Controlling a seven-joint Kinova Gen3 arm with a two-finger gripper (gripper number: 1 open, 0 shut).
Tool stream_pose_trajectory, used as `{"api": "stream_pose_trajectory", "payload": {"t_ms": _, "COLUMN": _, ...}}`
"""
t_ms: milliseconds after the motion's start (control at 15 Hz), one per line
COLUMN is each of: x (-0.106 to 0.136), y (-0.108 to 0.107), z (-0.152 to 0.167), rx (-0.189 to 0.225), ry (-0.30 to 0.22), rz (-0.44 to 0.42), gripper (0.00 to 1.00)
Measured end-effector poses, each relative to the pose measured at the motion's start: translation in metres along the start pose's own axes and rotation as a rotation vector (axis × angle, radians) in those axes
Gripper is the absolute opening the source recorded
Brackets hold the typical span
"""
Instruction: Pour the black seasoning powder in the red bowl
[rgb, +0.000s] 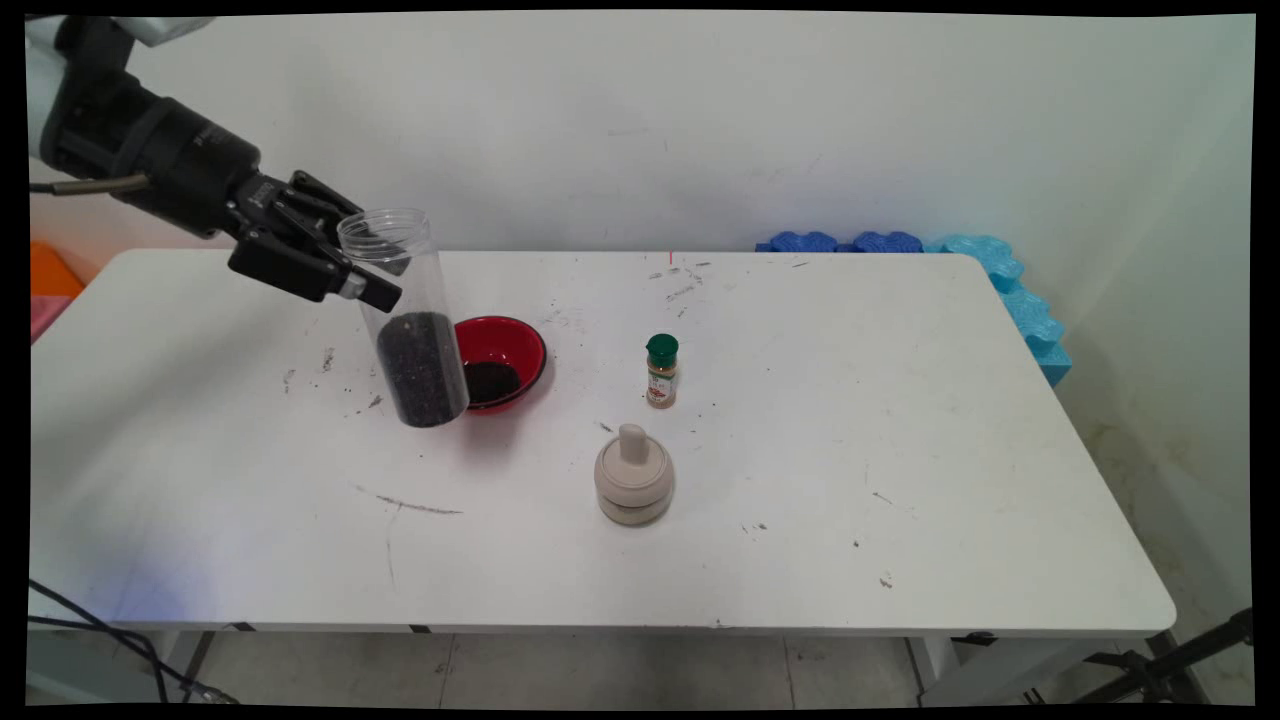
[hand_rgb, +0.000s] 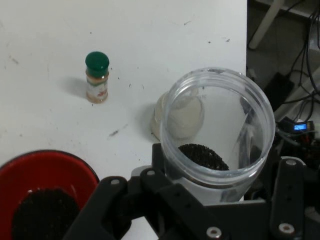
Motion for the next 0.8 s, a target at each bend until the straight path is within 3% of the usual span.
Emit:
{"api": "stream_pose_trajectory", "payload": {"t_ms": 333, "x": -0.003, "y": -0.012, "z": 0.003, "rx": -0.010, "ry": -0.005, "rz": -0.143, "gripper": 0.00}}
{"api": "stream_pose_trajectory", "payload": {"t_ms": 800, "x": -0.021, "y": -0.031, "z": 0.014, "rx": 0.010, "ry": -0.022, "rz": -0.431, "gripper": 0.00}}
